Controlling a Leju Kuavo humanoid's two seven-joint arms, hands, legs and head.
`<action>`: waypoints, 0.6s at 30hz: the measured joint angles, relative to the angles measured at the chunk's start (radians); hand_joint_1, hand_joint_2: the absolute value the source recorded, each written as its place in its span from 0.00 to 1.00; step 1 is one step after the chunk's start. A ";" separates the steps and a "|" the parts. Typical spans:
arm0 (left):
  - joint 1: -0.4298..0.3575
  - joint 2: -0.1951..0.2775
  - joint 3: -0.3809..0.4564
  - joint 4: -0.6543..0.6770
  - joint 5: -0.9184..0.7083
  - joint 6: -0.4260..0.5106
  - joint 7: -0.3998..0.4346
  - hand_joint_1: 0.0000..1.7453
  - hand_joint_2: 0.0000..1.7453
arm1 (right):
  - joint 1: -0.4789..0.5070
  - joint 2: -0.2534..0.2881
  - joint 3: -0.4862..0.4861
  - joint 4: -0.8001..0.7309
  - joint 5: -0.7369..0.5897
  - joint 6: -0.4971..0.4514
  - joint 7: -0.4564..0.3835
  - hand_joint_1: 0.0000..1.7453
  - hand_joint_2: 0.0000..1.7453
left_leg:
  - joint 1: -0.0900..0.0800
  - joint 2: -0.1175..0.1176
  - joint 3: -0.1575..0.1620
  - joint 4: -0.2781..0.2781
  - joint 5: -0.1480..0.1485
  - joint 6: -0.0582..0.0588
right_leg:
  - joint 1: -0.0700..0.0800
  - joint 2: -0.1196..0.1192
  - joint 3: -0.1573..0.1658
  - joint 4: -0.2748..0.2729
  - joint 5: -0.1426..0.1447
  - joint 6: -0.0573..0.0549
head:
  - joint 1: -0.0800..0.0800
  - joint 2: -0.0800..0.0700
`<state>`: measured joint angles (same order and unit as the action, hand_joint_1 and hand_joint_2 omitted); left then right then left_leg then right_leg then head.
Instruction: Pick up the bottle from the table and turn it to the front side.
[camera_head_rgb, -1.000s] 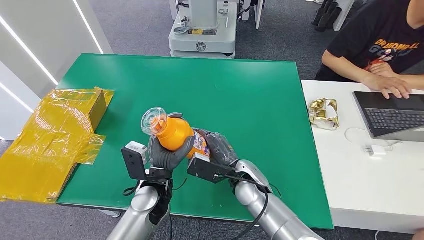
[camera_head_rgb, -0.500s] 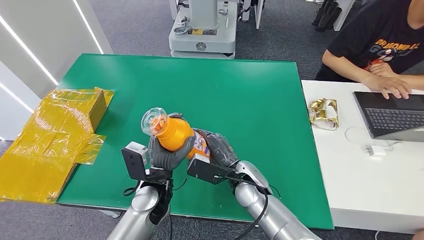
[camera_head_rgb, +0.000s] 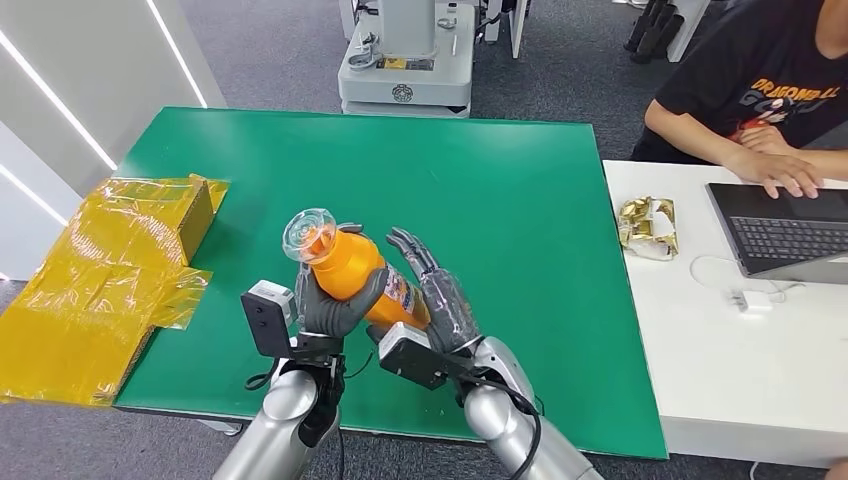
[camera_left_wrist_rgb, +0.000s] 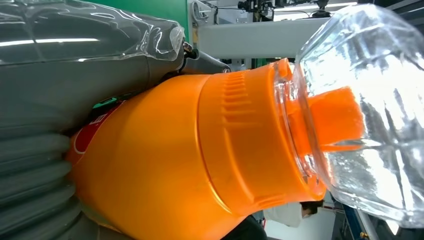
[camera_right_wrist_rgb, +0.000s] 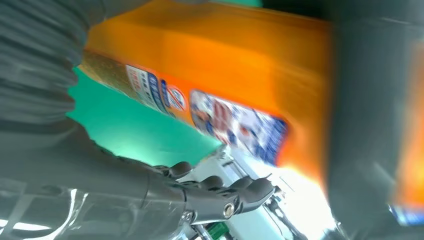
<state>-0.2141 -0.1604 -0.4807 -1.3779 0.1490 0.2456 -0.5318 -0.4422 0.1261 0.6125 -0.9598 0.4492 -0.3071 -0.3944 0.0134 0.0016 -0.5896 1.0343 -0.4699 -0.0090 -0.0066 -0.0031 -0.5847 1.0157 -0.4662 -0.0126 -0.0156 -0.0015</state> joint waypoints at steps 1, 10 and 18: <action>0.000 0.000 0.000 0.000 0.000 0.001 0.000 1.00 1.00 | 0.016 -0.002 -0.003 -0.028 -0.011 -0.013 -0.003 0.00 1.00 | 0.000 0.000 0.000 0.000 0.000 0.000 | 0.000 0.000 0.000 0.000 0.000 0.000 | 0.000 0.000; 0.004 0.000 0.000 0.000 -0.013 0.026 0.000 1.00 1.00 | 0.192 -0.015 -0.039 -0.299 -0.114 -0.153 -0.045 0.00 1.00 | 0.000 0.000 0.000 0.000 0.000 0.000 | 0.000 0.000 0.000 0.000 0.000 0.000 | 0.000 0.000; 0.023 -0.002 0.002 -0.008 -0.032 0.039 0.002 1.00 1.00 | 0.283 -0.012 -0.057 -0.458 -0.203 -0.262 -0.158 0.00 1.00 | 0.000 0.000 0.000 0.000 0.000 0.000 | 0.000 0.000 0.000 0.000 0.000 0.000 | 0.000 0.000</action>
<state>-0.1907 -0.1626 -0.4785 -1.3854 0.1172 0.2842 -0.5298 -0.1588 0.1139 0.5559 -1.4182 0.2463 -0.5694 -0.5528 0.0134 0.0014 -0.5900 1.0339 -0.4700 -0.0091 -0.0066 -0.0035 -0.5846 1.0157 -0.4666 -0.0128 -0.0156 -0.0015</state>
